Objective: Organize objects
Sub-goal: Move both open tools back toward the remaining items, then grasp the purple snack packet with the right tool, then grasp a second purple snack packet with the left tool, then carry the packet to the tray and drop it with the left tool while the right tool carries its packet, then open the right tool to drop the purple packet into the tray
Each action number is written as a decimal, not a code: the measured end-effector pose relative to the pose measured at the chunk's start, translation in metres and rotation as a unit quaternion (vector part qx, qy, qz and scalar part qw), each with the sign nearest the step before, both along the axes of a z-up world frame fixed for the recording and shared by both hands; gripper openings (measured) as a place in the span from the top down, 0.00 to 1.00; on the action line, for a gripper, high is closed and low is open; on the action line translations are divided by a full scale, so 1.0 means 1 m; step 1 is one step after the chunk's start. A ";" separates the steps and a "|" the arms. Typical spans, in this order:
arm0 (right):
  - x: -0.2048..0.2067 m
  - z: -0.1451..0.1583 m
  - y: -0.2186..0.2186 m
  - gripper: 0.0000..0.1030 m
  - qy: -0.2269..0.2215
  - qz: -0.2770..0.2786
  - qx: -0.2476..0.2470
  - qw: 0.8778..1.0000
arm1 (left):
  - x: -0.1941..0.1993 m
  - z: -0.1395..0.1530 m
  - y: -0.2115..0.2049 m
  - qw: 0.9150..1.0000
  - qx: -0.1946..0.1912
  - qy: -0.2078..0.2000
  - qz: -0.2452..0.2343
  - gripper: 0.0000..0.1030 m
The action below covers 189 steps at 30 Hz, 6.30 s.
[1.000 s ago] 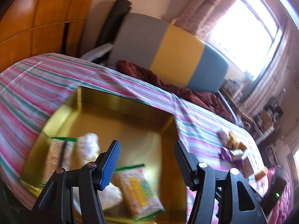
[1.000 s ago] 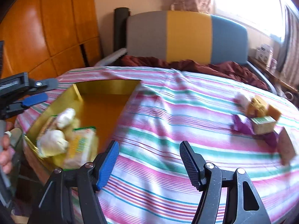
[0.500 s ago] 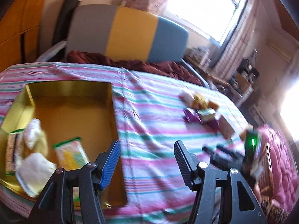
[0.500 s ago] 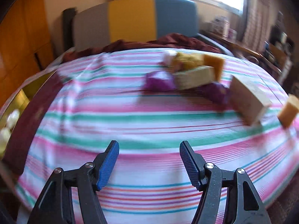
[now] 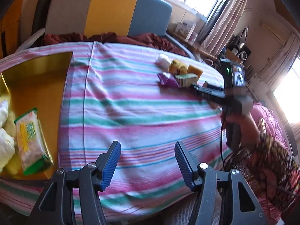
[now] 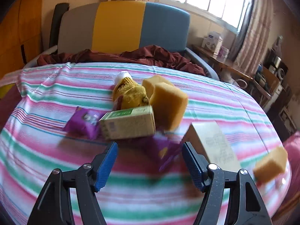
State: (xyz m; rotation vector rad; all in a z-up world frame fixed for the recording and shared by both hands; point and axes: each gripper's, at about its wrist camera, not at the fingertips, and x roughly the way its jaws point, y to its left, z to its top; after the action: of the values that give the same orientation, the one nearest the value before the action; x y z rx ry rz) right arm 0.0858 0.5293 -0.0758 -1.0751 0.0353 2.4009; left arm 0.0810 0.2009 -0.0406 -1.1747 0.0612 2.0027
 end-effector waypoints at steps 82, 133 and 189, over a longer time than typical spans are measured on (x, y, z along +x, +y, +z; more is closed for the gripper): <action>0.038 -0.040 0.011 0.60 0.103 -0.047 -0.130 0.985 | -0.108 -0.052 0.228 0.994 -0.049 0.083 -0.042 0.63; 0.038 -0.009 -0.124 0.60 0.080 0.064 -0.078 0.992 | -0.067 0.004 -0.024 0.986 0.074 0.092 0.116 0.71; -0.067 0.033 -0.334 0.52 0.059 0.232 -0.130 0.962 | -0.151 0.057 -0.208 0.931 0.112 0.030 0.345 0.47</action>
State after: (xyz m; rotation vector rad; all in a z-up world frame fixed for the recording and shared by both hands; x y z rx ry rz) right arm 0.0183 0.1954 -0.0428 -1.1532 0.1591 2.9475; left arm -0.0695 -0.0070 0.0168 -1.0701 -0.6151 2.5600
